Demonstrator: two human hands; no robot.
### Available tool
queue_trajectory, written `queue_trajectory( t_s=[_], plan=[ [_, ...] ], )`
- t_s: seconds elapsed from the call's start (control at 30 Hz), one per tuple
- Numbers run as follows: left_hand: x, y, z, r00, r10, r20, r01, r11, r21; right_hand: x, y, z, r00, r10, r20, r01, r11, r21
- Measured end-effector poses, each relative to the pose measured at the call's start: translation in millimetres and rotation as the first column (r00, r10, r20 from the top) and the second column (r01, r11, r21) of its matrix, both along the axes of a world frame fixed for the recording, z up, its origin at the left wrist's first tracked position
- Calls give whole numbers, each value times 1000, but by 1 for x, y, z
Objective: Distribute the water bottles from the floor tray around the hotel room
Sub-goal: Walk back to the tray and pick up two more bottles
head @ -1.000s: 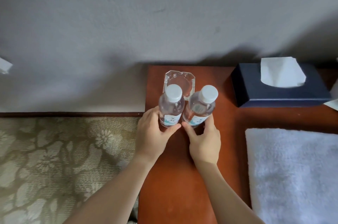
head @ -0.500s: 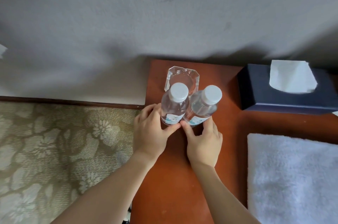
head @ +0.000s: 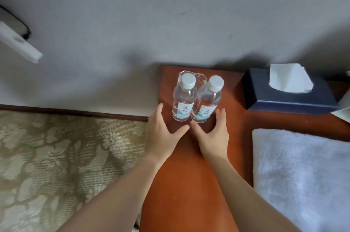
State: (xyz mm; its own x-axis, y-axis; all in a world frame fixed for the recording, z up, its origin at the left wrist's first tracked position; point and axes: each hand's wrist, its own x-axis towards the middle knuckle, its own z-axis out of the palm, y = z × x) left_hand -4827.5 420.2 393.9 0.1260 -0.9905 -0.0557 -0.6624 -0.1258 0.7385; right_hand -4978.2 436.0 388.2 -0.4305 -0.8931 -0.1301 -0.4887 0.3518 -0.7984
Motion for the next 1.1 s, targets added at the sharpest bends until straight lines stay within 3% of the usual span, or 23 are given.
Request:
queue_trajectory(
  t_s=[0.07, 0.1, 0.37, 0.57, 0.7, 0.87, 1.1],
  plan=[
    [11, 23, 27, 995, 67, -73, -68, 997, -19, -7, 11, 27, 986, -35, 164, 40, 999, -27],
    [18, 33, 40, 996, 66, -67, -70, 996, -60, -10, 16, 42, 984, -41, 173, 53, 996, -65],
    [115, 44, 253, 994, 47, -102, -89, 885, -457, 1, 16, 246, 987, 137, 90, -79, 878, -472],
    [203, 94, 386, 984, 171, -55, -167, 760, -628, 95, 20, 392, 924, 380, 49, -267, 729, -630],
    [284, 153, 436, 939, 333, -82, -306, 704, -641, 208, 46, 447, 814, 578, 59, -391, 621, -679],
    [400, 245, 484, 840, 506, -193, -501, 589, -634, 355, 105, 497, 605, 796, 19, -569, 450, -688],
    [567, 383, 543, 693, 693, -199, -575, 365, -733, 564, 199, 558, 348, 930, -119, -697, 172, -696]
  ],
)
